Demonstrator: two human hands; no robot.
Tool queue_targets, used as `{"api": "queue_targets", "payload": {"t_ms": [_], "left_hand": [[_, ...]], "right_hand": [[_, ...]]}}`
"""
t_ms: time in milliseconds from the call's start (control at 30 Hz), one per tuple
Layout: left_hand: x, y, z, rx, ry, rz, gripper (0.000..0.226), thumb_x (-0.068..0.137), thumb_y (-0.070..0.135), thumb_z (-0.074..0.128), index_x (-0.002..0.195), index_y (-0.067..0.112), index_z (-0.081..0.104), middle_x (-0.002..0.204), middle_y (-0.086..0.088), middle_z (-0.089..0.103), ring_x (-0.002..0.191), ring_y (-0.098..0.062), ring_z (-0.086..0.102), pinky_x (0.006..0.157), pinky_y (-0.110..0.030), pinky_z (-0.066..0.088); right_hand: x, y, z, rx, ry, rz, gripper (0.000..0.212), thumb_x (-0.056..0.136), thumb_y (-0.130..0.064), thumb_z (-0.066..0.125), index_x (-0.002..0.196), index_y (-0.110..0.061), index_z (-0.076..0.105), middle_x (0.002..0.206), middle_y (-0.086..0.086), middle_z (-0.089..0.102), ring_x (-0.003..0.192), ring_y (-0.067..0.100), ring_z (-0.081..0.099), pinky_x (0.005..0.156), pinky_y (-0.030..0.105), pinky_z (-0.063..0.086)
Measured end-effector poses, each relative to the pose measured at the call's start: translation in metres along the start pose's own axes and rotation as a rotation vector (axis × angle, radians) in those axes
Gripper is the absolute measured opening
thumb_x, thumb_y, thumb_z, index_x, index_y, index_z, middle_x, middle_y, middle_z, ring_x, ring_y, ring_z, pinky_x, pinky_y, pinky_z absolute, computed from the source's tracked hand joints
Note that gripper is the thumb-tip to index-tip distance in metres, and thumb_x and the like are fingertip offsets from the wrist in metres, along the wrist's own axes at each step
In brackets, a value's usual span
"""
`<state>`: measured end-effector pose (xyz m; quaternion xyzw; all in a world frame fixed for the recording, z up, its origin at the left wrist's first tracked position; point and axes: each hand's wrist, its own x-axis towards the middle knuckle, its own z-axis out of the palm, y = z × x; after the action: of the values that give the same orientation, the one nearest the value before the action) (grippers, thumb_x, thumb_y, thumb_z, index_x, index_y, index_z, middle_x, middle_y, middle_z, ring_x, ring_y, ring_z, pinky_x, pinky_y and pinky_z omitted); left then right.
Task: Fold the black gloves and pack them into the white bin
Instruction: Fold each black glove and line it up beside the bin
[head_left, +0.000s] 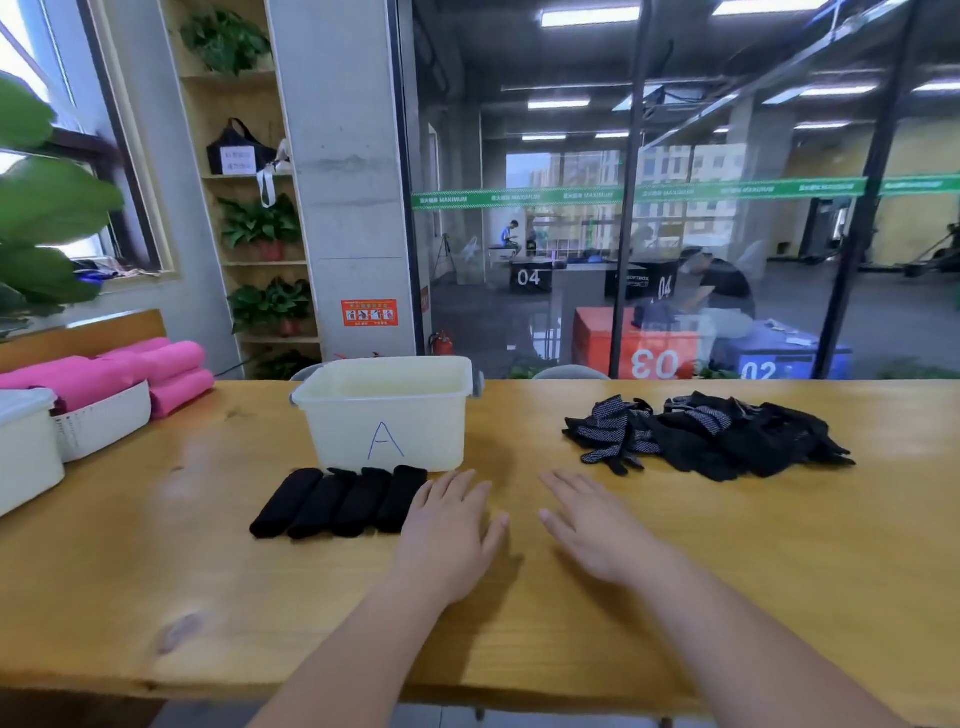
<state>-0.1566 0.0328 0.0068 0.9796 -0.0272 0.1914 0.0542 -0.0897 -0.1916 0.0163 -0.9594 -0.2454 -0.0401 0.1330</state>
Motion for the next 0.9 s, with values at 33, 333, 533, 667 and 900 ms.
{"api": "queue_targets", "payload": {"t_ms": [33, 333, 533, 667, 900], "left_hand": [[0.003, 0.009, 0.001, -0.012, -0.023, 0.014, 0.067, 0.107, 0.067, 0.023, 0.162, 0.033, 0.038, 0.173, 0.005, 0.029, 0.161, -0.018, 0.018, 0.132, -0.043, 0.013], [0.032, 0.075, 0.017, -0.122, -0.126, 0.127, 0.064, 0.109, 0.064, 0.026, 0.163, 0.031, 0.035, 0.172, 0.003, 0.029, 0.160, -0.019, 0.019, 0.131, -0.044, 0.013], [0.057, 0.094, 0.035, -0.140, -0.154, 0.167, 0.061, 0.110, 0.061, 0.028, 0.161, 0.030, 0.038, 0.172, 0.001, 0.031, 0.159, -0.020, 0.022, 0.130, -0.044, 0.016], [0.072, 0.089, 0.048, -0.183, -0.164, 0.134, 0.060, 0.110, 0.061, 0.028, 0.161, 0.031, 0.040, 0.172, 0.002, 0.031, 0.160, -0.019, 0.021, 0.130, -0.043, 0.015], [0.073, 0.087, 0.058, -0.194, -0.171, 0.140, 0.063, 0.109, 0.063, 0.024, 0.162, 0.031, 0.036, 0.174, 0.004, 0.024, 0.162, -0.017, 0.011, 0.132, -0.042, 0.010]], "right_hand": [[-0.005, 0.008, -0.001, 0.001, -0.002, 0.018, 0.067, 0.109, -0.059, 0.031, 0.168, -0.032, 0.014, 0.176, -0.009, 0.009, 0.162, 0.020, 0.008, 0.130, 0.046, 0.017], [-0.042, 0.068, -0.016, -0.162, 0.038, 0.128, 0.066, 0.109, -0.059, 0.029, 0.167, -0.032, 0.017, 0.176, -0.009, 0.010, 0.162, 0.017, 0.008, 0.130, 0.044, 0.013], [-0.045, 0.079, -0.013, -0.181, 0.081, 0.157, 0.065, 0.108, -0.061, 0.026, 0.166, -0.032, 0.023, 0.175, -0.008, 0.012, 0.162, 0.016, 0.005, 0.131, 0.043, 0.010], [-0.032, 0.087, -0.011, -0.212, 0.108, 0.156, 0.066, 0.106, -0.063, 0.024, 0.165, -0.033, 0.026, 0.175, -0.007, 0.013, 0.162, 0.016, 0.004, 0.131, 0.043, 0.010], [0.000, 0.107, -0.006, -0.215, 0.140, 0.289, 0.069, 0.105, -0.065, 0.020, 0.165, -0.033, 0.026, 0.176, -0.004, 0.012, 0.162, 0.018, 0.002, 0.131, 0.046, 0.012]]}}
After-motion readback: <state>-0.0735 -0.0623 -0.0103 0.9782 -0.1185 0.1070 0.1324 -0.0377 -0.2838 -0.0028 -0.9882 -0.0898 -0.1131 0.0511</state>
